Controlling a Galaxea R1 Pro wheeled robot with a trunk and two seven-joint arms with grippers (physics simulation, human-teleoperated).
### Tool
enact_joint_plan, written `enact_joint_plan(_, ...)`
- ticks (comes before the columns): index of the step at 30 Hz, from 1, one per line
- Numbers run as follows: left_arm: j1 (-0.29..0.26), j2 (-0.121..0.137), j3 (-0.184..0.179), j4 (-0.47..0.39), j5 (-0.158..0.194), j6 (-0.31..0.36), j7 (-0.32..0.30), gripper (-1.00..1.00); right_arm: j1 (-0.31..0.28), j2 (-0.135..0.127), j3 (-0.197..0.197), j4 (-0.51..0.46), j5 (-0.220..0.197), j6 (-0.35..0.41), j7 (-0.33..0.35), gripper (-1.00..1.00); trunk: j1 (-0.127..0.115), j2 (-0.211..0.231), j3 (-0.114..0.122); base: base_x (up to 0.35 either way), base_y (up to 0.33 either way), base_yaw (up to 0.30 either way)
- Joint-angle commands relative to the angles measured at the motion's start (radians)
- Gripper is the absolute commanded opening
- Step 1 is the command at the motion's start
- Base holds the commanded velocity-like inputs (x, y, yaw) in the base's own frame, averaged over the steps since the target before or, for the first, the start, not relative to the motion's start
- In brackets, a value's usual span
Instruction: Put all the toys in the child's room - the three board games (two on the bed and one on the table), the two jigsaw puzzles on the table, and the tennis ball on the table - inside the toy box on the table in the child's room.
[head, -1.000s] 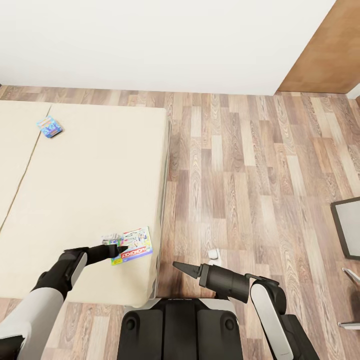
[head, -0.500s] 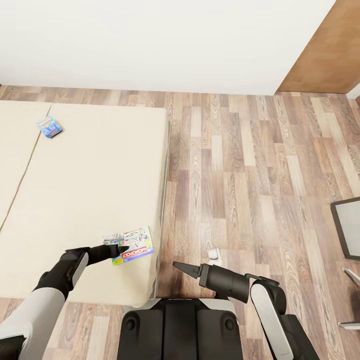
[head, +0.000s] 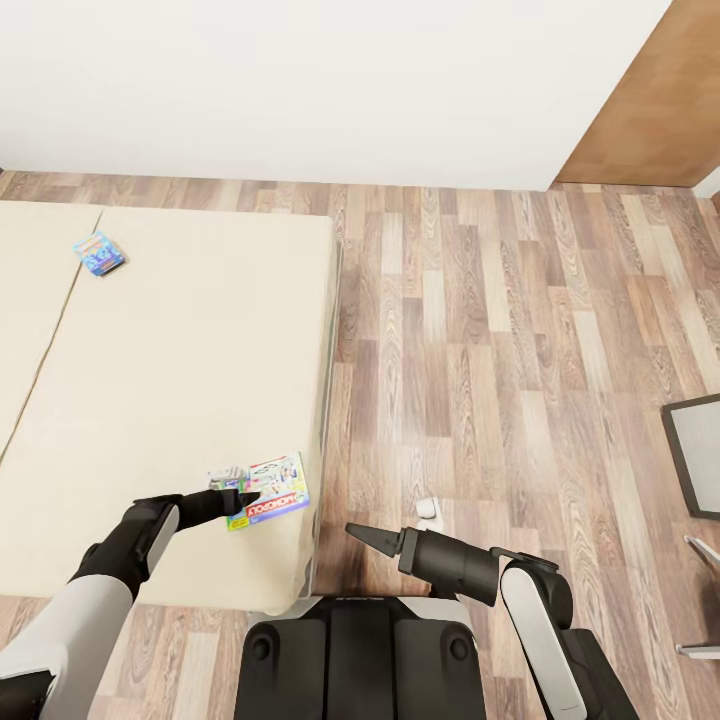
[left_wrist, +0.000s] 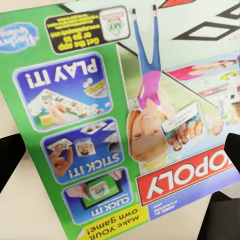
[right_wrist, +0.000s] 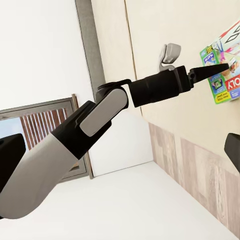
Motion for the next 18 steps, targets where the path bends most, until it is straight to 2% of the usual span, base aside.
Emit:
enact_joint_plan(1, 0.0, -0.001, 0.004, -0.001, -0.001, 0.008, -0.005, 1.0, 0.0, 0.001, -0.001, 0.0, 0.002, 0.005, 0.003, 1.0, 0.001, -0.002, -0.001, 0.0, 0.0, 0.0)
enact_joint_plan(18, 0.0, -0.001, 0.004, -0.002, 0.003, 0.008, -0.009, 1.0, 0.0, 0.001, -0.001, 0.0, 0.001, 0.005, 0.003, 1.0, 0.001, -0.002, -0.001, 0.0, 0.0, 0.0)
